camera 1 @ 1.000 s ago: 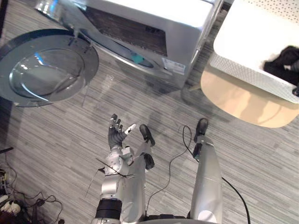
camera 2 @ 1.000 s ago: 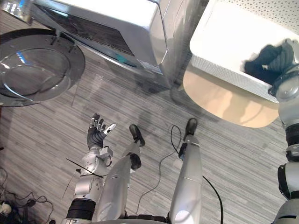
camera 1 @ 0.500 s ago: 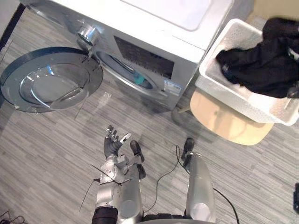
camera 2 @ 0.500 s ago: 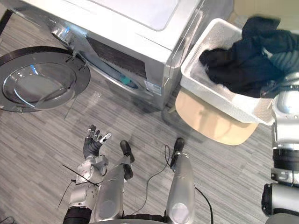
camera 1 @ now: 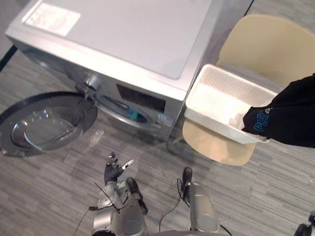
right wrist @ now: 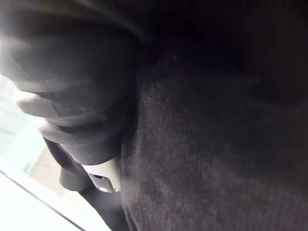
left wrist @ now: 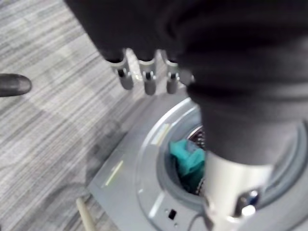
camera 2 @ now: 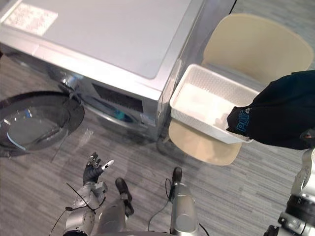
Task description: Pick up the laundry basket with both hands and put the clothes into the washing machine.
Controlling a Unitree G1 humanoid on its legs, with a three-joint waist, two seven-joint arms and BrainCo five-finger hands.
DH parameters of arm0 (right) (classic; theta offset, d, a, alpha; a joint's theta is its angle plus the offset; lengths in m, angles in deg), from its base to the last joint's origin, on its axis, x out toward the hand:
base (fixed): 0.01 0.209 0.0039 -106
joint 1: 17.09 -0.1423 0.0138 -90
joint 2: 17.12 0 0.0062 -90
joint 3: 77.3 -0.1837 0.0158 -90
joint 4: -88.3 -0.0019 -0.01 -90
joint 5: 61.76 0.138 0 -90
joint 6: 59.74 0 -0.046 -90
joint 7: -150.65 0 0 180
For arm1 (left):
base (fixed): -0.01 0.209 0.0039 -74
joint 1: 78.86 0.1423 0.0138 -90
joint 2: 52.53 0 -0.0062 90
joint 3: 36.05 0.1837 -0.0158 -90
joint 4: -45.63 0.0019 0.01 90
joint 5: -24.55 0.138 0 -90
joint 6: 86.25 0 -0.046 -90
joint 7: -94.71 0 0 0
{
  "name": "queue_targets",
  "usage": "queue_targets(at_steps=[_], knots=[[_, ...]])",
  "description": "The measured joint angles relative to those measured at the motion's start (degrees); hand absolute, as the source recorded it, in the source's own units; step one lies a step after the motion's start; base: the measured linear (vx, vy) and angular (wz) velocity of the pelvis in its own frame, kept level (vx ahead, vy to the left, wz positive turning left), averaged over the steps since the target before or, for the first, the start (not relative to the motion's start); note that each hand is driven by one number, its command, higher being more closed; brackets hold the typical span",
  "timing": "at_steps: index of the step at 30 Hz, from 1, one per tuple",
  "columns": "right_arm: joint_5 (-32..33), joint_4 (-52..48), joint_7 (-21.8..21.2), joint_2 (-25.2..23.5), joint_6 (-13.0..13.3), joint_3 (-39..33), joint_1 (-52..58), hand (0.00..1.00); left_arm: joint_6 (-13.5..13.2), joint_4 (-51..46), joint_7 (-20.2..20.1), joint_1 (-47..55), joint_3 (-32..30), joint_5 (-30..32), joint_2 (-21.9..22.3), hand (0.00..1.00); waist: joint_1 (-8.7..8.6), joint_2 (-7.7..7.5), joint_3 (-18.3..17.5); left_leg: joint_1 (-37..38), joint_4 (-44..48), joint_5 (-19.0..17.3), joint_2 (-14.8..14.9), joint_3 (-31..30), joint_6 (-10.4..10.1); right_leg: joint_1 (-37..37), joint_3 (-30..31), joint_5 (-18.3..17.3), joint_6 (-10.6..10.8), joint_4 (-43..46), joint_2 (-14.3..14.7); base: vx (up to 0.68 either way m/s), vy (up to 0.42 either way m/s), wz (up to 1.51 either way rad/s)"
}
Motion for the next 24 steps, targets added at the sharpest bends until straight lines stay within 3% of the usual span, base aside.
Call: queue_targets(at_steps=[6,12,15,24], knots=[[5.71,-9.37,-2.18,-13.49,2.0,0.18,7.84,1.0,0.07,1.36,-0.75,-0.01,-1.62,2.1,0.81,0.0,-0.85,0.15,-5.72,4.82,-1.21,-1.77,0.04,1.0,-0.61,5.18,0.61,0.45,0.74,-3.89,0.94,0.09,0.045,-0.12],[12.18,-15.09,-6.3,-25.71,2.62,8.88,18.01,1.0,0.99,2.49,-0.61,3.17,-1.77,2.18,2.53,0.0,-1.02,0.65,-10.3,8.63,-1.17,-3.49,-0.01,2.91,-0.98,9.84,2.1,2.39,1.37,-8.72,1.66,0.04,0.042,-0.16],[15.21,-15.09,-8.85,-29.32,2.55,14.05,20.88,1.0,1.24,3.7,-0.63,4.15,-1.77,2.36,3.32,0.0,-0.76,0.58,-11.47,10.36,-1.14,-4.17,-0.29,3.89,-1.13,11.71,3.13,3.3,1.69,-10.47,1.71,0.02,0.032,-0.14],[23.21,-17.09,-13.52,-33.68,2.3,28.88,27.77,1.0,1.3,4.66,-0.53,5.85,-1.42,2.61,3.62,0.0,-0.05,0.31,-12.83,11.66,2.37,-7.14,-1.68,4.96,0.29,13.33,5.25,4.01,2.71,-10.33,-0.16,-0.01,0.038,-0.08]])
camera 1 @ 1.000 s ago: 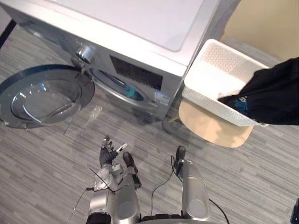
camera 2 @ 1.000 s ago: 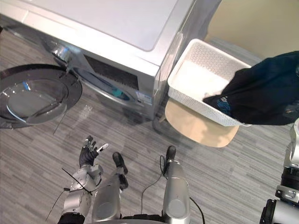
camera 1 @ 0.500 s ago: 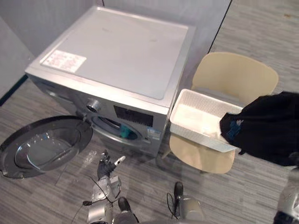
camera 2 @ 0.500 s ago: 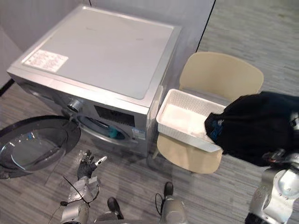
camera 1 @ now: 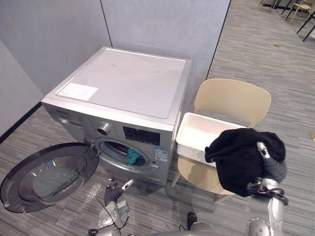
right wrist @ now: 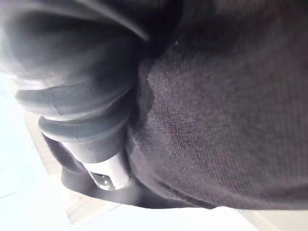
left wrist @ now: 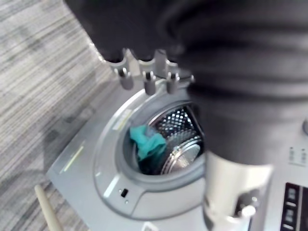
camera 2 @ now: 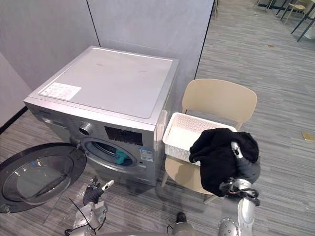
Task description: Pick up the laundry basket with both hands and put the clothes into the washing machine.
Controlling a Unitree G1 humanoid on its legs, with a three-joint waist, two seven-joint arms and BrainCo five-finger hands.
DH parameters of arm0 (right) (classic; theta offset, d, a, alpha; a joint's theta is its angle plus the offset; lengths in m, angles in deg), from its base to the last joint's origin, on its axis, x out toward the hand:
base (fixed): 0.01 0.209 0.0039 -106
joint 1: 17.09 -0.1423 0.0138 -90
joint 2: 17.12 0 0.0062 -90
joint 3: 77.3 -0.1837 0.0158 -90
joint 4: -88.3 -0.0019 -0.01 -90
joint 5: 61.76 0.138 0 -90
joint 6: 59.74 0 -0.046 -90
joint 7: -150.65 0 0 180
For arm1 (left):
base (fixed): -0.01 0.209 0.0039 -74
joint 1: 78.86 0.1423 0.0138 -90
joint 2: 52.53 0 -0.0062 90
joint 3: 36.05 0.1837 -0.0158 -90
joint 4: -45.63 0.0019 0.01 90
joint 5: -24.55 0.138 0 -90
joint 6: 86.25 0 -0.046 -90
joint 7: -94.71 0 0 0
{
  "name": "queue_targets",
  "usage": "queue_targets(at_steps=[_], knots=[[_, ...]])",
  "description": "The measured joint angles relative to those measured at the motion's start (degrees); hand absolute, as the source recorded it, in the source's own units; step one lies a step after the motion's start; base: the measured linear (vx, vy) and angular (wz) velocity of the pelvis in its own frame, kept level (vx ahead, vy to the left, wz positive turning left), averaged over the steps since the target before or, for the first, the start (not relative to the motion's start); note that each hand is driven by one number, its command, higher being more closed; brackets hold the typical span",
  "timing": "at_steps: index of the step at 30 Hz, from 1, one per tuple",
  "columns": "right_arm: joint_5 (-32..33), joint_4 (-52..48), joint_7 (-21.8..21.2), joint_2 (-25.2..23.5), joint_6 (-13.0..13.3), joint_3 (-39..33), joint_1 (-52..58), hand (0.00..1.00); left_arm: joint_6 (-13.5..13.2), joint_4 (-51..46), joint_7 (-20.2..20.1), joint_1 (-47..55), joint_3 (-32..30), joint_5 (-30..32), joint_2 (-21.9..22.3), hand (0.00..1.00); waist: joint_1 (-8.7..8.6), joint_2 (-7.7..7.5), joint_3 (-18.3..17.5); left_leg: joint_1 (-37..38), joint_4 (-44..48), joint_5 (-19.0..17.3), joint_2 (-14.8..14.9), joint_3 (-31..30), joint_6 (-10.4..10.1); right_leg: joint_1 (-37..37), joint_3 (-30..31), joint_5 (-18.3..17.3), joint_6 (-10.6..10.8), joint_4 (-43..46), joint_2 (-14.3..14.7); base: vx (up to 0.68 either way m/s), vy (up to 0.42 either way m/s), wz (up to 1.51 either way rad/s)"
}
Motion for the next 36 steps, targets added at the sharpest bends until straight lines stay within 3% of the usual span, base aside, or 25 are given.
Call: queue_targets(at_steps=[4,6,7,8,9,10,11,12,14,17,19,20,22,23,25,27,29,30,33,34,35,36], knots=[[1.37,-0.28,-0.61,-0.52,0.0,3.76,1.5,1.0,-0.03,-0.09,0.3,-0.63,0.54,0.05,0.04,0.0,0.93,-0.82,1.13,-0.45,2.62,-2.97,-1.8,0.61,0.54,-1.42,1.42,-0.03,0.41,3.44,-2.4,-0.07,0.091,-0.11],[1.42,-0.43,-0.55,-0.57,-0.05,5.92,2.16,1.0,-0.01,-0.14,1.43,-0.57,0.68,0.62,-0.04,0.0,1.18,-1.75,1.84,-0.43,2.41,-3.18,-2.13,0.89,0.83,-3.58,1.66,1.57,-1.05,6.5,-2.28,-0.13,0.073,-0.34],[1.44,-0.93,-0.54,-0.25,-0.23,6.86,2.34,1.0,-0.03,-0.53,1.52,-0.55,0.8,0.9,0.64,0.0,1.89,0.03,1.76,-0.11,0.94,-2.56,-1.11,1.29,1.79,-4.4,2.59,3.01,-1.4,6.68,-0.72,-0.1,0.033,-0.49],[1.46,-1.69,-0.55,-0.1,-0.53,7.24,2.54,1.0,-0.08,-0.84,1.53,-0.65,0.8,1.01,0.6,0.0,2.24,0.61,2.25,-0.11,0.83,-2.53,-0.47,1.83,1.83,-5.92,2.86,-0.24,-1.29,12.42,0.11,-0.07,-0.016,-0.29],[1.46,-3.47,-0.67,-0.27,-0.79,7.23,3.54,1.0,-0.09,-1.16,1.52,-0.91,1.12,1.1,0.63,0.0,1.66,0.15,2.51,-0.07,0.72,-2.51,-0.11,1.45,1.82,-7.33,3.07,-5.79,-1.39,22.56,1.38,-0.03,-0.082,0.22],[1.48,-5.77,-0.88,-0.51,-0.75,7.01,4.93,1.0,-0.1,-1.53,1.49,-0.9,2.52,1.16,0.63,0.0,0.75,-1.41,2.31,0.21,-0.01,-2.2,-0.69,0.01,1.43,-5.95,4.45,-11.39,-1.84,26.93,3.68,-0.02,-0.082,0.3],[1.48,-6.42,-0.97,-0.44,-0.75,6.93,5.1,1.0,-0.07,-1.48,1.32,-0.84,3.2,1.24,0.62,0.0,0.85,-1.91,2.07,0.26,-0.54,-1.67,-1.2,-0.24,1.18,-5.18,5.51,-12.47,-2.09,25.65,3.77,0.01,-0.073,0.25],[1.48,-7.11,-1.2,-0.75,-0.67,6.88,5.4,1.0,-0.04,-1.44,1.09,-0.84,4.37,1.67,0.64,0.0,0.75,-2.58,1.69,-0.08,-1.27,-1.06,-1.99,-1.01,1.0,-3.43,8.31,-14.5,-1.04,22.05,4.1,0.02,-0.051,0.09],[1.49,-7.24,-1.78,-1.16,-0.63,6.76,6.93,1.0,-0.05,-1.48,1.12,-1.51,5.6,1.76,0.67,0.0,0.8,-3.27,1.02,-1.21,-2.34,0.15,-2.84,-1.69,0.79,-1.16,10.85,-16.86,-2.01,15.64,4.51,0.07,-0.083,0.19],[1.54,-7.36,-1.8,-1.33,-0.7,6.89,9.35,1.0,-0.03,-2.28,1.15,-1.64,8.4,2.17,0.71,0.0,1.02,-1.32,0.79,-2.09,-3.24,2.11,-1.73,-3.21,0.71,-0.7,9.55,-15.67,-3.22,12.74,5.88,0.14,-0.073,0.19],[1.74,-7.36,-1.68,-1.34,-0.7,7.24,9.54,1.0,-0.02,-3.82,1.18,-1.63,9.29,2.17,0.71,0.0,1.08,-0.8,0.72,-2.13,-1.77,1.75,-0.93,-3.91,0.63,0.31,8.84,-15.67,-3.23,12.87,6.07,0.15,-0.059,0.18],[2.24,-7.37,-1.64,-1.36,-0.69,7.33,9.55,1.0,-0.12,-5.14,1.15,-1.65,9.3,2.07,0.71,0.0,1.4,-0.72,0.81,-2.57,0.79,0.43,-0.18,-4.34,0.72,0.91,8.7,-15.7,-3.25,12.99,6.08,0.11,-0.047,0.12],[3.61,-9.02,-1.36,-1.61,-0.66,8.9,9.92,1.0,-0.48,-7.73,1.02,-1.76,9.48,1.53,0.7,0.0,2.77,-0.01,2.17,-9.76,21.55,-5.21,4.35,-8.04,2.94,2.88,8.45,-17.31,-4.13,14.47,7.03,0.07,-0.072,0.03],[3.77,-9.42,-1.36,-1.54,-0.65,9.18,9.99,1.0,-0.54,-7.93,1.01,-1.76,9.43,1.51,0.71,0.0,2.82,0.09,2.51,-10.96,24.58,-5.39,4.83,-8.82,3.22,3.29,8.46,-17.86,-4.09,14.77,7.02,0.0,-0.045,-0.08],[4.25,-13.07,-1.5,0.09,-0.69,11.62,11.09,1.0,-0.45,-8.29,1.07,-0.79,9.34,1.52,0.71,0.0,3.62,2.02,4.61,-16.03,40.95,-4.84,8.26,-13.02,4.01,4.52,9.22,-22.06,-4.8,18.87,7.02,-0.04,0.077,-0.18],[4.62,-13.61,-1.51,0.36,-0.67,11.66,11.36,1.0,-0.41,-8.34,1.13,-0.17,9.13,1.5,0.7,0.0,3.44,1.54,4.59,-17.6,45.13,-2.86,8.04,-13.3,5.39,4.38,10.08,-24.55,-5.1,21.41,4.9,0.03,0.137,-0.11],[4.74,-13.59,-0.83,0.5,-0.53,11.14,11.13,1.0,-0.46,-9.27,1.11,0.25,9.04,1.5,0.69,0.0,3.74,1.55,4.58,-19.01,47.16,-3.49,9.36,-13.56,6.47,3.62,11.36,-24.63,-4.93,21.45,3.79,0.08,0.169,-0.32],[4.83,-13.58,-0.54,0.43,-0.53,11.18,10.86,1.0,-0.54,-9.55,1.1,0.33,9.1,1.48,0.68,0.0,3.82,1.18,4.54,-19.23,44.93,-3.9,11.54,-14.47,7.09,3.01,12.9,-24.5,-4.28,21.41,2.94,0.12,0.197,-0.41],[5.91,-13.47,-0.26,0.35,-0.32,11.63,10.61,1.0,-0.53,-9.55,1.13,0.29,9.39,1.27,0.67,0.0,3.39,0.57,4.58,-15.32,30.97,-3.33,13.33,-15.39,6.93,2.61,14.25,-23.67,-2.43,21.33,0.48,0.14,0.324,-0.32],[5.93,-13.48,-0.29,0.35,-0.11,11.88,10.77,1.0,-0.54,-9.59,1.17,0.3,9.44,0.77,0.7,0.0,3.3,1.02,4.2,-12.7,22.32,-0.13,12.84,-16.53,6.72,1.97,15.12,-23.65,-0.83,21.52,-0.58,0.13,0.38,-0.24],[6.08,-12.93,-0.31,0.18,-0.01,12.05,10.69,1.0,-0.56,-9.78,1.27,0.27,9.66,0.43,0.72,0.0,3.3,1.2,3.62,-11.71,20.06,-1.15,11.51,-17.08,1.79,1.72,15.66,-24.4,1.67,21.34,-1.58,0.16,0.461,-0.01],[6.4,-12.53,-0.33,-1.32,-0.33,12.15,11.09,1.0,-0.56,-9.83,1.64,-0.05,9.25,0.36,0.73,0.0,2.12,-0.23,3.02,-11.57,19.13,-4.39,9.23,-16.43,-2.99,1.67,16.09,-23.98,3.31,20.42,-4.01,0.13,0.354,0.22]])
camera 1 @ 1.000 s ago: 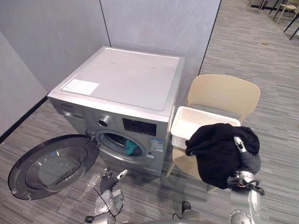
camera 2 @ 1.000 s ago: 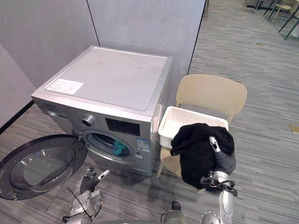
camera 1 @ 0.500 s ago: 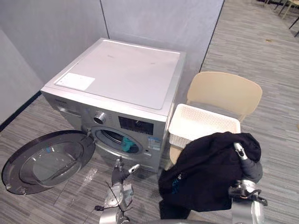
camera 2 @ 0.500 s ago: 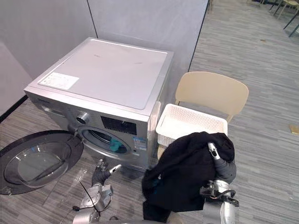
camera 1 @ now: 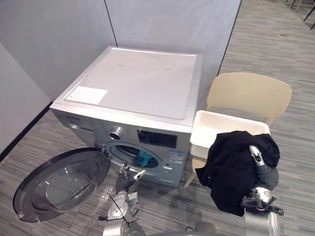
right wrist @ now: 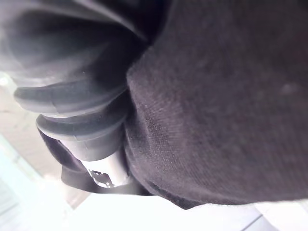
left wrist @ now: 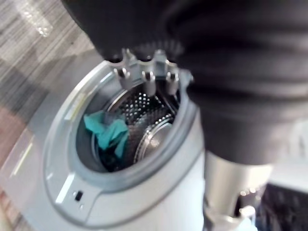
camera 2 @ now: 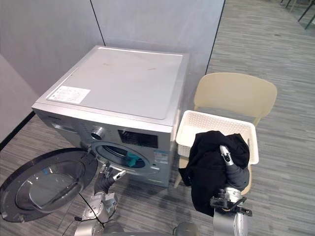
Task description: Pick up the laundry basket with both hands and put the clothes into the washing machine.
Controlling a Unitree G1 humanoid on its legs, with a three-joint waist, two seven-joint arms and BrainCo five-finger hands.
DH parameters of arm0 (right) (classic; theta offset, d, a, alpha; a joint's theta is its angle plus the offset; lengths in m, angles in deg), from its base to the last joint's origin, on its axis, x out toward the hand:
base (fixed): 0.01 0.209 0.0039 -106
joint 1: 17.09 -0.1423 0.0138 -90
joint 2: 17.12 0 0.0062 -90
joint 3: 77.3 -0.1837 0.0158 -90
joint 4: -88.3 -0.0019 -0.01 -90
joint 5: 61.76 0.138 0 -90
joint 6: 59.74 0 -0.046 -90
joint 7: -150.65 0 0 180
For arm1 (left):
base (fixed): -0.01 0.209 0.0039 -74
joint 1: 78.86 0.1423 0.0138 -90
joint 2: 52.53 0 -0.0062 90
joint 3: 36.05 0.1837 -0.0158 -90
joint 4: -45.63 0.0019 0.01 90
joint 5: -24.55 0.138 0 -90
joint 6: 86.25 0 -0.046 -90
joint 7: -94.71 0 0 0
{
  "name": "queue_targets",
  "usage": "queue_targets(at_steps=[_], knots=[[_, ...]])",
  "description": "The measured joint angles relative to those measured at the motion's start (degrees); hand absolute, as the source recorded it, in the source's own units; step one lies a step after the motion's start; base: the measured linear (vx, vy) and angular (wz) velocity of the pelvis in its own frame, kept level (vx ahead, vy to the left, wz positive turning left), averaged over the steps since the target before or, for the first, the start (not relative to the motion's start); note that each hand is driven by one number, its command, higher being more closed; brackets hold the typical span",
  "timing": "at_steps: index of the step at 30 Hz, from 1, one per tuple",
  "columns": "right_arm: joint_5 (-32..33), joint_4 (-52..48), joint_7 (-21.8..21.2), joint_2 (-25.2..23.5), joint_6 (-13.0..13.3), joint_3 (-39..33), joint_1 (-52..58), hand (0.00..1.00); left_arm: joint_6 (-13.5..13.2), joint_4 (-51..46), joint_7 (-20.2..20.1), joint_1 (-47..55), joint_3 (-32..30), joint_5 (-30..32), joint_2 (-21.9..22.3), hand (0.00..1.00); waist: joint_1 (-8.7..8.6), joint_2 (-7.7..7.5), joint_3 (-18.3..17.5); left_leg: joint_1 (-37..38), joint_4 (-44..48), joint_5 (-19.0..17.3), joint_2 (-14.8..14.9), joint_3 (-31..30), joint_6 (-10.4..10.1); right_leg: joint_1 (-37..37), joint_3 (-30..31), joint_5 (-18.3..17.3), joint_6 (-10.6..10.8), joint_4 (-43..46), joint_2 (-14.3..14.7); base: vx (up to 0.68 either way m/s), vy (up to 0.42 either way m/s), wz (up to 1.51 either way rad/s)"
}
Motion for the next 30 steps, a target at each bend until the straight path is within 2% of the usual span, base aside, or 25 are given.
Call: queue_targets(at_steps=[1,2,3,4,7,9,12,14,15,17,18,19,20,21,23,24,26,27,30], knots=[[-0.01,0.1,-0.06,-0.81,-0.13,0.08,0.37,1.0,-0.01,0.0,0.0,-0.22,0.12,0.02,0.0,0.0,-0.32,-0.71,-0.25,-0.35,-0.35,-1.05,-1.03,0.13,-1.57,0.0,-0.04,0.89,1.03,-0.74,-1.18,0.16,0.485,0.47],[-0.01,0.69,-0.08,-1.76,-0.53,0.94,0.79,1.0,-0.01,0.02,-0.01,-0.55,0.35,0.03,-0.04,0.0,-0.25,-2.11,-0.38,-0.74,-0.67,-2.03,-2.63,0.77,-2.68,0.46,-0.02,3.33,2.47,-2.42,-2.98,0.13,0.439,0.3],[-0.01,1.66,-0.17,-1.83,-0.97,1.99,0.79,1.0,-0.01,0.12,-0.02,-0.82,0.91,0.04,-0.08,0.0,0.16,-2.81,-0.66,-0.59,-0.67,-2.24,-3.6,0.98,-2.29,1.43,-0.08,7.15,3.55,-4.87,-3.78,0.1,0.409,0.23],[0.0,2.07,-0.23,-1.81,-1.03,2.72,0.81,1.0,-0.03,0.16,-0.05,-0.84,1.56,0.03,-0.12,0.0,0.37,-2.88,-0.86,-0.51,-0.72,-2.41,-4.07,0.9,-1.98,2.61,-0.3,9.75,4.15,-6.83,-4.17,0.07,0.263,0.15],[0.53,4.38,-1.3,-1.46,-1.95,4.26,0.41,1.0,-0.88,0.18,-0.11,-1.47,3.01,0.14,-1.0,0.0,0.68,-3.37,-1.7,-1.06,-0.63,-3.58,-5.44,1.48,-0.02,3.64,-0.78,15.79,4.39,-10.89,-5.48,0.05,0.198,0.06],[0.49,6.01,-1.59,-1.4,-2.11,3.98,0.3,1.0,-0.91,0.46,-0.51,-1.52,3.02,0.13,-1.34,0.0,0.36,-3.08,-1.89,-1.98,-0.64,-4.07,-6.27,1.53,0.72,3.14,-0.73,19.14,4.44,-12.28,-6.1,0.01,0.134,-0.01],[0.45,6.98,-1.66,-1.3,-2.91,4.32,0.19,1.0,-0.98,1.44,-0.57,-1.54,2.87,0.14,-2.21,0.0,0.6,-2.75,-1.87,-2.99,-0.55,-4.8,-7.09,2.85,2.05,-2.02,-0.21,23.87,4.2,-8.52,-6.38,-0.02,0.132,-0.22],[0.47,8.31,-1.86,-0.33,-3.02,6.07,-0.73,1.0,-1.0,2.67,-0.53,-1.24,2.06,0.14,-2.65,0.0,0.76,-2.68,-1.79,-2.25,-0.9,-4.93,-7.06,4.91,3.02,-5.72,-2.95,27.38,3.35,-4.97,-6.42,-0.02,0.128,-0.52],[0.47,10.07,-1.93,0.89,-3.26,7.5,-1.76,1.0,-0.95,2.85,-0.43,-1.02,1.34,0.15,-2.7,0.0,0.77,-1.95,-1.09,-0.25,-2.64,-4.67,-6.78,6.41,3.69,-7.29,-6.4,25.02,3.82,-0.96,-5.71,-0.01,0.059,-0.46],[0.47,10.49,-2.62,1.25,-4.3,10.61,-1.38,1.0,-0.79,2.65,0.13,-1.18,1.72,1.86,-2.29,0.0,0.55,-2.01,-0.97,2.15,-5.1,-3.84,-5.87,7.19,4.0,-8.43,-8.82,14.03,4.14,7.34,0.83,-0.04,-0.098,-0.27],[0.51,10.81,-4.16,2.38,-4.51,12.51,-1.69,1.0,-0.85,2.54,-0.08,-1.03,2.81,1.75,-1.56,0.0,0.72,-1.8,-1.04,2.91,-6.67,-3.06,-6.08,7.83,3.68,-7.92,-10.75,8.46,0.2,6.28,5.14,-0.08,-0.153,-0.18],[0.52,11.01,-4.81,3.58,-4.52,12.93,-2.21,1.0,-0.84,2.47,-0.6,-1.01,3.12,1.69,-0.94,0.0,0.92,-1.63,-1.13,2.36,-7.04,-2.78,-6.68,7.71,3.47,-6.5,-12.6,7.52,-3.93,1.94,5.47,-0.05,-0.08,-0.2],[0.52,11.46,-5.31,4.1,-4.53,12.94,-2.43,1.0,-0.83,2.36,-0.65,-0.99,3.17,1.67,-0.73,0.0,1.04,-1.81,-1.29,2.12,-7.53,-2.63,-7.31,7.7,3.53,-5.35,-12.52,6.84,-5.06,-1.14,5.57,0.0,-0.058,-0.06],[0.51,12.94,-5.66,4.72,-4.53,12.82,-3.63,1.0,-0.56,2.85,-0.68,-1.21,3.6,1.66,-0.21,0.0,1.04,-1.31,-0.78,1.8,-8.82,-1.54,-7.35,6.99,4.0,-4.44,-13.71,7.42,-4.84,-4.77,6.01,0.02,-0.045,0.07],[0.51,14.61,-5.66,6.07,-4.83,11.84,-3.89,1.0,-0.38,2.79,-1.81,-1.28,4.64,1.81,-0.17,0.0,1.02,0.03,0.05,1.42,-10.95,1.01,-7.55,5.42,4.1,-4.43,-14.75,8.04,-4.75,-5.65,6.47,0.02,-0.08,0.27],[0.52,16.28,-5.66,6.9,-5.59,11.82,-3.95,1.0,-0.35,2.79,-1.79,-0.64,4.44,1.79,-0.07,0.0,1.53,0.49,0.03,1.8,-12.47,1.98,-7.65,4.58,4.11,-4.43,-15.03,8.05,-4.8,-5.67,6.79,0.02,-0.088,0.17],[0.48,17.99,-5.72,7.18,-6.55,11.85,-4.09,1.0,-0.35,2.75,-1.93,-0.36,4.29,1.83,-0.07,0.0,2.26,0.53,0.04,2.16,-14.17,3.25,-7.84,4.3,4.82,-4.36,-15.34,8.12,-4.91,-6.07,6.95,0.02,-0.079,0.08],[0.48,18.22,-5.78,7.17,-6.88,11.99,-4.1,1.0,-0.36,2.7,-2.2,-0.32,4.29,1.84,-0.08,0.0,2.26,0.61,0.08,2.04,-14.97,3.87,-7.97,3.85,4.76,-4.15,-15.93,8.5,-5.49,-6.77,6.96,0.03,-0.062,0.17],[0.48,18.34,-6.67,7.1,-7.18,12.58,-3.93,1.0,-0.36,2.69,-3.64,0.04,4.49,2.96,-0.09,0.0,2.42,0.47,0.16,1.86,-16.47,4.26,-8.5,2.15,4.24,-3.39,-17.32,8.96,-5.41,-8.16,6.67,0.02,0.009,0.25]])
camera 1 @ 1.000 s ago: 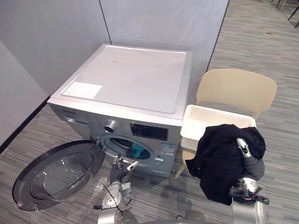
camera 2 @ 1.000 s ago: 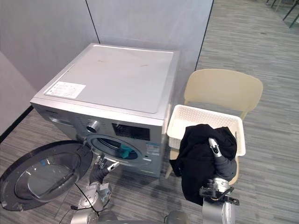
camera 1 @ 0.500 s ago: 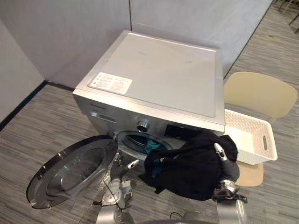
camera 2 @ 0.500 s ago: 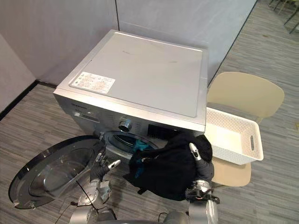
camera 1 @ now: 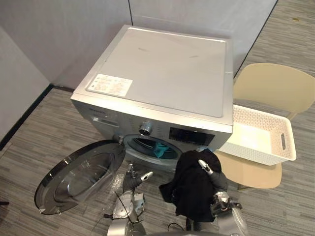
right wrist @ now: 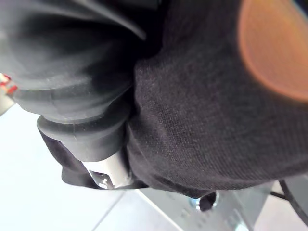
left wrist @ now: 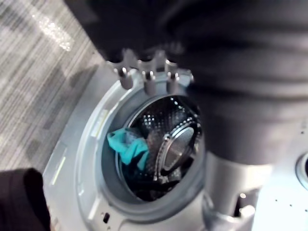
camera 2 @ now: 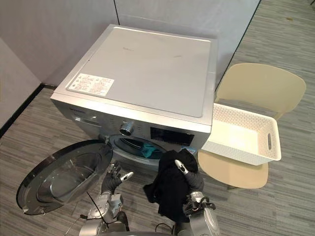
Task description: Pick up the laundry basket with both hands and put the clothes into the washing machine.
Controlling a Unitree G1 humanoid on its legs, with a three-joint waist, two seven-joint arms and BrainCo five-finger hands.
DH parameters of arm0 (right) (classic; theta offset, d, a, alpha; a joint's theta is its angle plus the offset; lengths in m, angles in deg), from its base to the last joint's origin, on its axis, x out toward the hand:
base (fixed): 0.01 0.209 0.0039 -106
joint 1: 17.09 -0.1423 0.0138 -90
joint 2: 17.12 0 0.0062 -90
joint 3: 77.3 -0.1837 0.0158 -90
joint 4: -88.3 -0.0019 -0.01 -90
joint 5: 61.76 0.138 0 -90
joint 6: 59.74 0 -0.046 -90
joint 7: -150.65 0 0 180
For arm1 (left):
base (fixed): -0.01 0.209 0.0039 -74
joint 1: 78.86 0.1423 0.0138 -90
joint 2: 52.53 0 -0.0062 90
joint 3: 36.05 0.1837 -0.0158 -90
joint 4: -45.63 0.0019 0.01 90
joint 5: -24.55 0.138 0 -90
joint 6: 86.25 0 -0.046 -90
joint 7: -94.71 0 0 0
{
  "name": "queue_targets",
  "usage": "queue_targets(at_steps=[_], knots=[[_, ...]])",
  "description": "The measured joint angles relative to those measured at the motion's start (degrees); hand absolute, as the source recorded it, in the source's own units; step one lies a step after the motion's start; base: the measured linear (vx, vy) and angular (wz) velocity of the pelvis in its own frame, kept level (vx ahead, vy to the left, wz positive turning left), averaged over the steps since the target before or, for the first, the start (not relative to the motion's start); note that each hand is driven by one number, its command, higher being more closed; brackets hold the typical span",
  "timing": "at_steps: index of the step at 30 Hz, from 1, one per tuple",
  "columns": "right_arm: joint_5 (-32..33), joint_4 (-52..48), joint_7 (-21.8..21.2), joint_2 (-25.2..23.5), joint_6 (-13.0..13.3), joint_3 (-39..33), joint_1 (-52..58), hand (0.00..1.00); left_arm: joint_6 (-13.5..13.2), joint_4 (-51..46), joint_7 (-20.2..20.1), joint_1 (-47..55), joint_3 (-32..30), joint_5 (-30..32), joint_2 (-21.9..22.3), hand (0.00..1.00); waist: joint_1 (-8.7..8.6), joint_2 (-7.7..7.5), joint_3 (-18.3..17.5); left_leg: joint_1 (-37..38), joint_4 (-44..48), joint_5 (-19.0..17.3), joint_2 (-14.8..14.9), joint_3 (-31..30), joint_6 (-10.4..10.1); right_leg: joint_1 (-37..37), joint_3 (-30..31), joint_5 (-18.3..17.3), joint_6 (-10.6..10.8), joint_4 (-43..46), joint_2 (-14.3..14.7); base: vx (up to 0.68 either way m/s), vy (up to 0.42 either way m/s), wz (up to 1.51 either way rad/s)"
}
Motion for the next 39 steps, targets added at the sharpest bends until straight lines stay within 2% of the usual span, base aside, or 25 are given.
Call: queue_targets(at_steps=[5,6,9,12,13,16,17,20,24,27,28,30,32,34,37,39], knots=[[0.0,7.47,-0.06,0.44,-0.05,2.61,-5.76,1.0,-0.01,-0.04,-0.63,-0.13,0.02,0.1,-0.01,0.0,1.27,0.14,1.43,-1.79,-0.1,0.97,-1.28,-1.06,0.48,-0.17,-1.1,1.36,-0.06,-1.66,-1.15,0.0,0.053,0.18],[0.0,11.16,0.03,1.24,-0.52,4.33,-9.69,1.0,-0.03,-0.07,-0.64,-0.58,0.03,0.1,-0.12,0.0,1.28,0.41,3.27,-2.91,0.19,1.15,-1.46,-1.63,0.7,-0.93,-1.33,1.66,0.15,-1.55,-1.36,-0.08,0.033,0.12],[0.0,16.97,0.47,1.93,-1.12,6.16,-17.67,1.0,-0.01,-0.06,-0.59,-1.1,0.25,0.02,-0.39,0.0,1.4,0.89,5.85,-6.55,1.26,1.88,-1.77,-2.4,1.1,-4.28,-1.92,1.79,0.21,0.12,-1.92,-0.12,0.03,0.18],[0.03,23.56,3.21,2.05,-1.09,6.45,-27.16,1.0,0.0,-0.23,-0.38,-1.95,0.8,-0.09,-0.81,0.0,2.65,1.29,9.4,-9.94,2.6,2.45,-1.86,-2.9,1.42,-7.86,-2.03,1.75,0.21,2.49,-2.34,-0.13,0.02,0.09],[0.04,24.93,5.29,2.09,-0.97,6.24,-30.34,1.0,-0.01,-0.51,-0.01,-2.13,1.47,-0.72,-0.82,0.0,3.05,1.49,10.67,-11.23,3.1,2.57,-1.88,-3.09,1.4,-9.3,-2.07,1.62,0.14,3.54,-2.55,-0.12,0.018,0.14],[0.11,28.83,8.6,1.9,-0.53,5.99,-37.02,1.0,-0.01,-1.51,1.14,-2.26,2.43,-1.95,-0.89,0.0,3.49,1.63,12.68,-14.14,3.12,3.76,-2.64,-3.8,1.76,-12.86,-2.42,1.2,0.12,5.86,-3.49,-0.1,0.024,0.16],[0.24,31.01,10.22,1.41,-0.02,4.7,-39.95,1.0,-0.03,-2.51,2.06,-2.56,2.89,-2.88,-0.82,0.0,4.35,1.74,13.91,-15.04,3.32,3.88,-2.68,-3.81,1.69,-14.04,-2.38,1.18,0.11,6.83,-3.67,-0.08,0.018,0.05],[1.31,35.62,14.43,-0.02,0.99,1.09,-46.18,1.0,-0.43,-4.76,3.14,-2.9,3.04,-4.46,-0.84,0.0,4.6,1.8,16.03,-17.5,4.72,3.9,-2.69,-4.17,1.69,-16.36,-2.54,1.09,0.06,8.69,-4.04,-0.1,0.022,0.09],[3.75,44.95,20.3,2.32,3.03,-11.03,-61.43,1.0,-1.01,-5.84,4.5,-4.52,4.97,-7.77,-0.82,0.0,5.91,2.41,17.76,-22.99,4.78,5.36,-3.48,-5.36,2.13,-21.53,-3.64,1.15,0.21,10.57,-5.11,-0.08,0.015,0.2],[4.8,48.58,22.72,3.34,2.94,-12.98,-66.14,1.0,-1.36,-5.97,4.87,-5.45,5.11,-9.92,-0.74,0.0,6.29,2.51,18.23,-24.94,3.87,6.52,-3.58,-6.41,2.16,-22.97,-4.74,1.49,0.34,10.45,-5.12,0.0,-0.007,0.22],[5.75,50.5,23.64,3.59,2.93,-15.37,-68.63,1.0,-1.49,-6.01,5.31,-6.23,5.33,-10.87,-0.68,0.0,7.15,2.7,18.37,-25.85,3.65,6.87,-3.58,-6.7,2.11,-23.77,-5.11,1.66,0.25,10.39,-5.13,0.01,-0.018,0.12],[7.35,53.66,25.18,4.43,2.93,-18.14,-73.54,1.0,-2.27,-6.66,5.7,-6.71,5.73,-11.42,-0.64,0.0,7.57,2.99,18.93,-26.79,1.99,8.27,-3.71,-7.17,2.03,-24.8,-5.7,1.99,0.18,10.05,-5.12,0.02,-0.02,0.16],[8.58,56.31,25.25,4.8,3.17,-19.94,-77.29,1.0,-2.71,-6.63,5.89,-6.95,6.59,-11.91,-0.66,0.0,7.56,3.22,19.19,-28.05,0.59,9.39,-3.71,-7.64,1.95,-26.0,-6.05,2.58,-0.03,9.42,-4.94,0.02,-0.011,0.15],[9.71,59.05,25.4,7.08,3.35,-21.56,-81.43,1.0,-2.7,-6.63,5.93,-8.24,7.49,-11.99,-0.67,0.0,7.6,4.11,19.75,-29.65,-0.44,10.47,-3.89,-8.67,1.9,-27.1,-7.23,2.92,0.01,9.17,-4.99,0.0,-0.008,0.22],[11.44,63.23,25.65,10.96,4.53,-23.53,-87.1,1.0,-3.04,-6.61,6.57,-10.45,8.83,-13.05,-0.65,0.0,8.64,4.92,20.27,-31.64,-3.02,12.74,-4.03,-10.02,1.58,-29.27,-8.61,3.22,-0.01,9.04,-4.97,-0.01,-0.018,0.2],[12.09,63.41,25.47,11.27,7.79,-23.47,-87.84,1.0,-3.3,-6.6,7.24,-10.88,9.09,-13.13,-0.64,0.0,8.84,4.92,20.28,-32.52,-4.61,14.0,-4.17,-10.51,1.45,-30.7,-9.02,3.37,-0.11,9.39,-5.03,-0.01,-0.027,0.09]])
